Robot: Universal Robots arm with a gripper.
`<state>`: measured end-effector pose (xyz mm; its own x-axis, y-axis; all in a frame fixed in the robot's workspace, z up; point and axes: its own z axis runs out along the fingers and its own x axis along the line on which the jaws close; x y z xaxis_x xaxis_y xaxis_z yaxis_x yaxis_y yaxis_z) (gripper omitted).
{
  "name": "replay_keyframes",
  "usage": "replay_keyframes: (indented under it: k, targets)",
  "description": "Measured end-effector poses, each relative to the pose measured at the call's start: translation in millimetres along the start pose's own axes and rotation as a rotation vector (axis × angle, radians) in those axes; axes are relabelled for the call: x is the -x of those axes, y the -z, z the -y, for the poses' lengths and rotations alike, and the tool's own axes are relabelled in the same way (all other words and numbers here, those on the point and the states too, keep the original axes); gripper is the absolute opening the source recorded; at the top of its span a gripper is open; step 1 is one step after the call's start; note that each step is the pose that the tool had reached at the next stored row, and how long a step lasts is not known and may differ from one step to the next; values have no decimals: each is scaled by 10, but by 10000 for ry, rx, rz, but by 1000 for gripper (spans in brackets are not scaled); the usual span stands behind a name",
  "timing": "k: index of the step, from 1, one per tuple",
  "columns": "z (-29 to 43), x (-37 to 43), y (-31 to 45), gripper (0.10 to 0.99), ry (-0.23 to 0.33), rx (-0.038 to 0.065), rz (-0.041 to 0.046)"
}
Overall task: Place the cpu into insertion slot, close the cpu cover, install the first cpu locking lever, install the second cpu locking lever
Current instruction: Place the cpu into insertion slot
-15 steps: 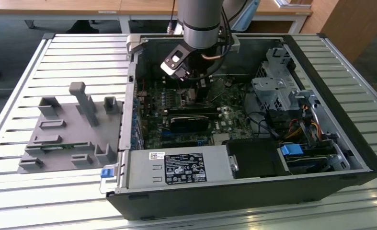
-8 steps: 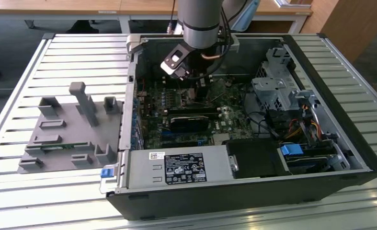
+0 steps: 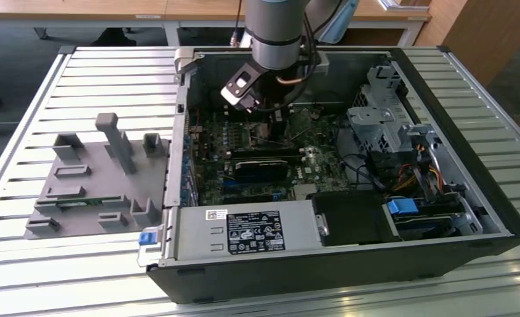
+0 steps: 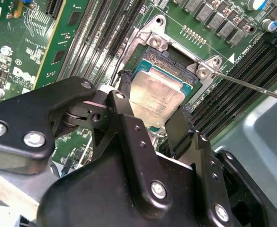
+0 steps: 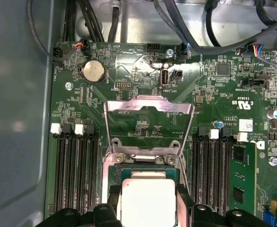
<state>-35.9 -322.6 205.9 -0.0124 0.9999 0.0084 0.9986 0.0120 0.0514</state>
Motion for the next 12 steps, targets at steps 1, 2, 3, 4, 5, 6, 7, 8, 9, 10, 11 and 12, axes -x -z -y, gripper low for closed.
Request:
replay_keyframes:
  k: [1, 2, 3, 4, 5, 6, 7, 8, 9, 10, 11, 12]
  targets:
    - [4, 0, -7, 541, 1, 0, 0]
    - [8, -1, -15, 541, 1, 0, -1]
    - [10, -1, -21, 541, 1, -1, 0]
    - [11, -1, -29, 541, 3, -1, 0]
    - [11, -2, -35, 541, 2, 0, -1]
    - [12, -5, -41, 541, -2, -1, 0]
    - [12, -8, -46, 541, -8, -1, 1]
    - [12, -11, -51, 541, -11, 0, 0]
    - [12, -13, -55, 541, -14, -1, 0]
    - [12, -16, -58, 541, -16, -1, 1]
    - [12, -16, -61, 541, -17, 0, 1]
    - [13, -16, -64, 541, -18, -1, 1]
